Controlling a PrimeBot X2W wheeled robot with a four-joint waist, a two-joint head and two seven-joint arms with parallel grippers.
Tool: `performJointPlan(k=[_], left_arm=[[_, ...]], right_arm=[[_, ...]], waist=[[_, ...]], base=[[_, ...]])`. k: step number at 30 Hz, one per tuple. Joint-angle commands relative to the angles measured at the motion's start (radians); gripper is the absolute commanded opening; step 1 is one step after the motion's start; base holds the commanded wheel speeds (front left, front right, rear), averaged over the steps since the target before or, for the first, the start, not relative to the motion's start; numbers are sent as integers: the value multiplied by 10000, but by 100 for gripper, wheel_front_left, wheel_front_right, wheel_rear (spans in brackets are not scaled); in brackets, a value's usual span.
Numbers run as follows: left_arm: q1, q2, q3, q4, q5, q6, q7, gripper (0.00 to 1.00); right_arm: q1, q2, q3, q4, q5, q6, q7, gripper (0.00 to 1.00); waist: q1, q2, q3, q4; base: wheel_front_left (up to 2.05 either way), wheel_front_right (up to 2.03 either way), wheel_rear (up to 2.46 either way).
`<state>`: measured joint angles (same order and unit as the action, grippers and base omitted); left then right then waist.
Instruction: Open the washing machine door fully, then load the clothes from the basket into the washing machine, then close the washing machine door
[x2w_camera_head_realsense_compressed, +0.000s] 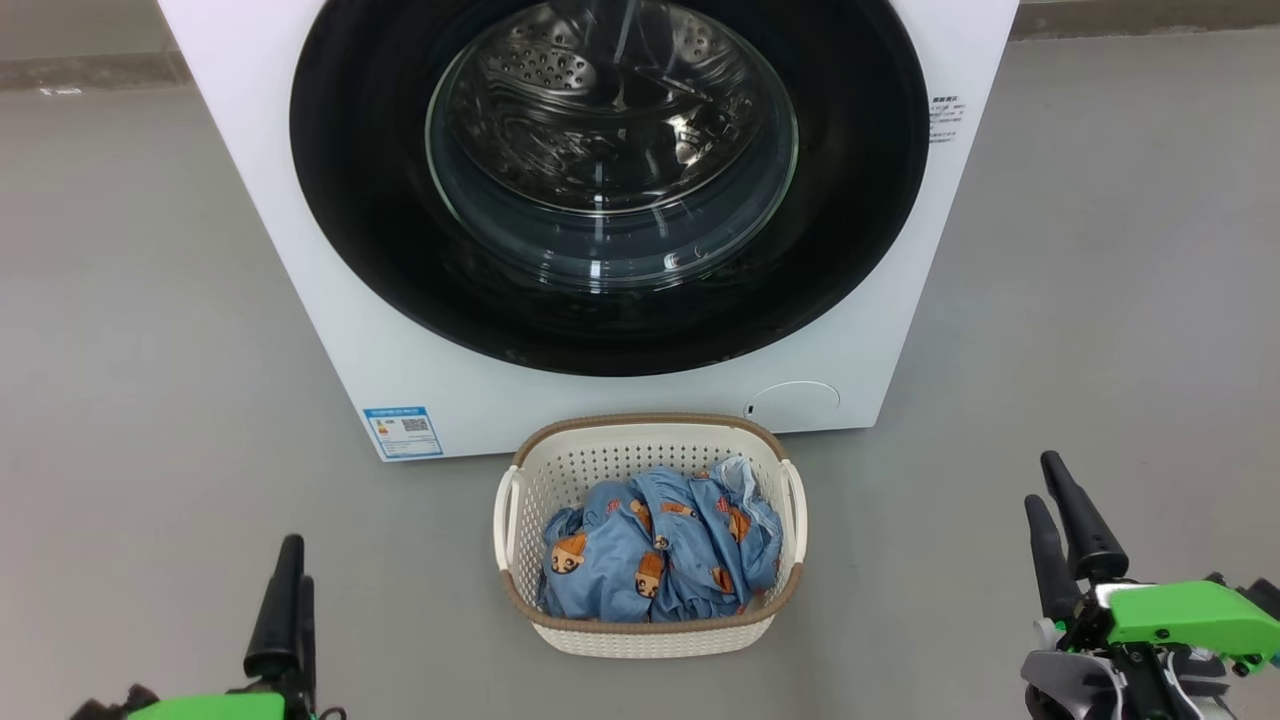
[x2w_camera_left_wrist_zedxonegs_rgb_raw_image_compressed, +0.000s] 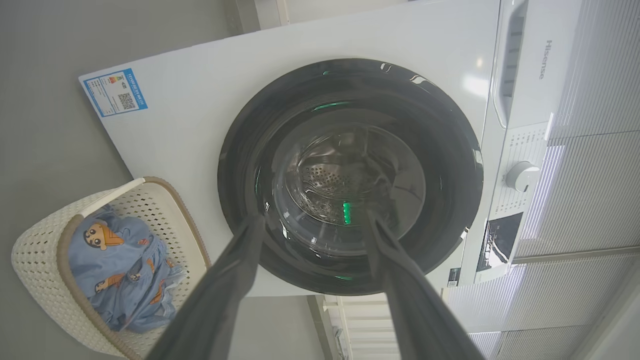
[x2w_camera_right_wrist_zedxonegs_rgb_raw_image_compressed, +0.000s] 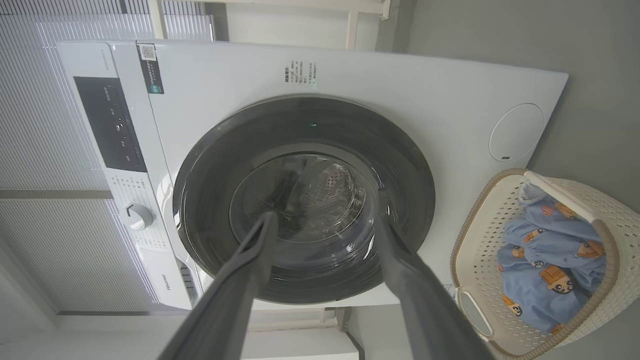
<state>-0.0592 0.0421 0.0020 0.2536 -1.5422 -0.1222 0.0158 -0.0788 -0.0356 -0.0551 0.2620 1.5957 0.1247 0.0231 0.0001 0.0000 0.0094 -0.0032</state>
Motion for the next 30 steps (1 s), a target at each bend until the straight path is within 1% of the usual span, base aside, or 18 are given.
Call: performJointPlan(k=[1,10,19,23,25,26,30], left_arm=[[-466,172,18,-382,237,-27,-124,100],[-581,308,-255,-497,862,-32,-370,100],[-693,359,-404,-574,1828,-38,-636,100],[-752,398,-519,-580,2294,-40,-754,100],[-790,472,-587,-564,2706,-42,-813,100],[-821,488,-650,-544,3077,-43,-872,100],[-886,500,-724,-487,3783,-45,-990,100]], right_arm=[[-630,-192,200,-358,-279,25,-129,100],[-794,-400,650,-470,-1001,28,-451,100],[-977,-557,985,-542,-2025,32,-721,100],[-1092,-685,1242,-504,-2642,33,-839,100],[-1151,-735,1329,-492,-3000,34,-897,100],[-1202,-768,1404,-465,-3362,35,-956,100],[-1327,-907,1709,-384,-4249,36,-1073,100]], waist=[[-1,0,1,2],[-1,0,2,31],[-1,0,8,53],[-1,0,16,52],[-1,0,19,50],[-1,0,22,47],[-1,0,20,42]], base=[[0,0,0],[0,0,0],[0,0,0],[0,0,0],[0,0,0],[0,0,0],[0,0,0]])
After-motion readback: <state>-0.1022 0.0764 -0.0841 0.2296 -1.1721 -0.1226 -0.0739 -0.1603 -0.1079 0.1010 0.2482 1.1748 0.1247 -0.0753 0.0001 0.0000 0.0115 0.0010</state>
